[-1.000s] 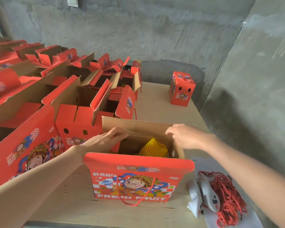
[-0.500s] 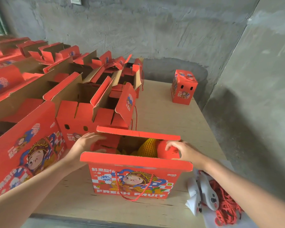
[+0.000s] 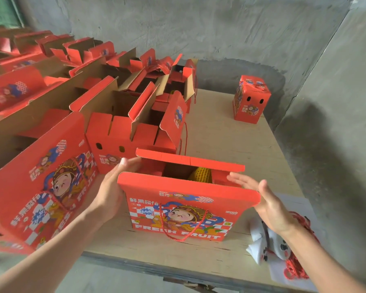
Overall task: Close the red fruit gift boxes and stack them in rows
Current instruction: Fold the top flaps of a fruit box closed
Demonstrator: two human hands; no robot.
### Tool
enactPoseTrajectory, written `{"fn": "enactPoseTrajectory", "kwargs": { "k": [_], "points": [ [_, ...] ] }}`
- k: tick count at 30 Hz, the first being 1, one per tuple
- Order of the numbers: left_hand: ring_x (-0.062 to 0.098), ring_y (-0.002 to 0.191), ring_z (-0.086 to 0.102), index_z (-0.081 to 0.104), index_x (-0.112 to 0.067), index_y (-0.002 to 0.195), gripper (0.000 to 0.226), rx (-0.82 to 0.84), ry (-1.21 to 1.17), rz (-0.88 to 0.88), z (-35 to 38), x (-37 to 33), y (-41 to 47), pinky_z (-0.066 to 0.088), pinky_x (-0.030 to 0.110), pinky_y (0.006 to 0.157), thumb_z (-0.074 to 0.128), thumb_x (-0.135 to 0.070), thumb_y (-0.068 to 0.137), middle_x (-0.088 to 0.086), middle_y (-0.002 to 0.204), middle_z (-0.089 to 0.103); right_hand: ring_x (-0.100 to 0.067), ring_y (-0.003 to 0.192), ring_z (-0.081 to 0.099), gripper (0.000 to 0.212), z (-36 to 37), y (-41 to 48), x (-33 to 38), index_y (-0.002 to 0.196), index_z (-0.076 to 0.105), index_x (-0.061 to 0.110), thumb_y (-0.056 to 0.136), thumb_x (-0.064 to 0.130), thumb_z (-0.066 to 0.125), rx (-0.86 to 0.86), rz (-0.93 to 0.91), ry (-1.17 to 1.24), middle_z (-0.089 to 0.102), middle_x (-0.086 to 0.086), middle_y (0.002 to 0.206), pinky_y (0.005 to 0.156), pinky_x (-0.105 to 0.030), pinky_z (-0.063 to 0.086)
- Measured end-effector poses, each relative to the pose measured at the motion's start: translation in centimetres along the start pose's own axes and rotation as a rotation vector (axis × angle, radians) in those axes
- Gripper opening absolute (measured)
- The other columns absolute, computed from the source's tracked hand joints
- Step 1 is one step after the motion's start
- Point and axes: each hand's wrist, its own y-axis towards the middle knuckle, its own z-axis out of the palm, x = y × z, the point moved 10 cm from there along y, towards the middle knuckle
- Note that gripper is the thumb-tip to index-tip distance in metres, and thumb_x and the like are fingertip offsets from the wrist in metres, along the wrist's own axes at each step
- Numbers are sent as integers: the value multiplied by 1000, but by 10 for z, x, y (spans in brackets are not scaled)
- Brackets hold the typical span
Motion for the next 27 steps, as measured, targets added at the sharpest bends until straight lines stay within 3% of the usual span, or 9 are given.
{"fn": "enactPoseTrajectory", "kwargs": {
  "k": [3, 5, 8, 10, 14, 17, 19, 24, 27],
  "points": [
    [19, 100, 67, 65, -27, 113, 54, -26, -73, 9, 5, -10, -1, 51, 42, 75, 39, -63, 80, 2, 114, 69, -8, 101, 59, 34, -6, 9, 4, 113, 60, 26, 86, 45, 59, -204, -48, -168, 65, 2, 112, 88, -15, 43],
    [18, 94, 68, 65, -27, 110, 59, -27, -77, -19, 6, -7, 1, 49, 37, 69, 35, -66, 78, 2, 108, 71, -16, 82, 53, 14, -16, 8, 1, 106, 58, 27, 92, 25, 58, -392, -83, -235, 62, -3, 95, 73, -8, 40],
    [15, 92, 65, 65, -28, 109, 41, -73, -71, 39, 4, -12, 4, 49, 34, 72, 47, -52, 81, -1, 106, 70, -8, 79, 51, 22, -18, 7, 0, 110, 52, 32, 94, 17, 55, -490, -118, -302, 58, 10, 94, 72, -9, 39],
    [14, 88, 62, 67, -28, 104, 23, -107, -7, 90, 1, -16, 6, 50, 31, 73, 55, -37, 86, -2, 99, 69, 1, 95, 53, 29, -16, 7, 1, 118, 49, 29, 94, 14, 54, -502, -141, -363, 55, 21, 108, 85, -8, 36],
    [18, 75, 55, 67, -11, 87, 18, -128, 290, 179, 4, -8, 7, 45, 36, 71, 64, -29, 89, 3, 81, 66, -6, 90, 54, 13, -10, 2, 1, 105, 58, 11, 96, 9, 50, -567, -178, -498, 59, 16, 102, 82, -11, 37],
    [5, 63, 43, 60, -25, 102, 14, -179, 458, 311, 5, -13, 3, 40, 16, 59, 61, -17, 90, -3, 73, 52, -6, 100, 54, 21, -7, -1, -4, 115, 57, 9, 97, 9, 47, -611, -169, -519, 60, 9, 114, 88, -14, 38],
    [5, 61, 38, 57, -28, 106, 19, -194, 441, 328, 2, -14, 4, 37, 18, 57, 60, -16, 91, -3, 70, 44, -11, 98, 55, 24, -3, -2, -6, 120, 55, 8, 96, 8, 47, -625, -179, -546, 59, 4, 118, 89, -19, 39],
    [1, 56, 38, 56, -36, 85, 16, -241, 458, 324, -4, -13, 10, 35, 15, 51, 58, -22, 92, -4, 68, 47, -18, 94, 54, 13, -6, 1, 0, 104, 57, 3, 95, 1, 48, -683, -221, -553, 59, -5, 102, 87, -21, 39],
    [8, 68, 48, 59, -31, 80, 9, -253, 343, 248, -7, -10, 16, 45, 36, 63, 60, -39, 84, 2, 82, 60, -12, 77, 50, 11, -13, 5, -2, 93, 58, 4, 96, 4, 47, -692, -205, -502, 57, 0, 87, 75, -23, 38]
  ]
}}
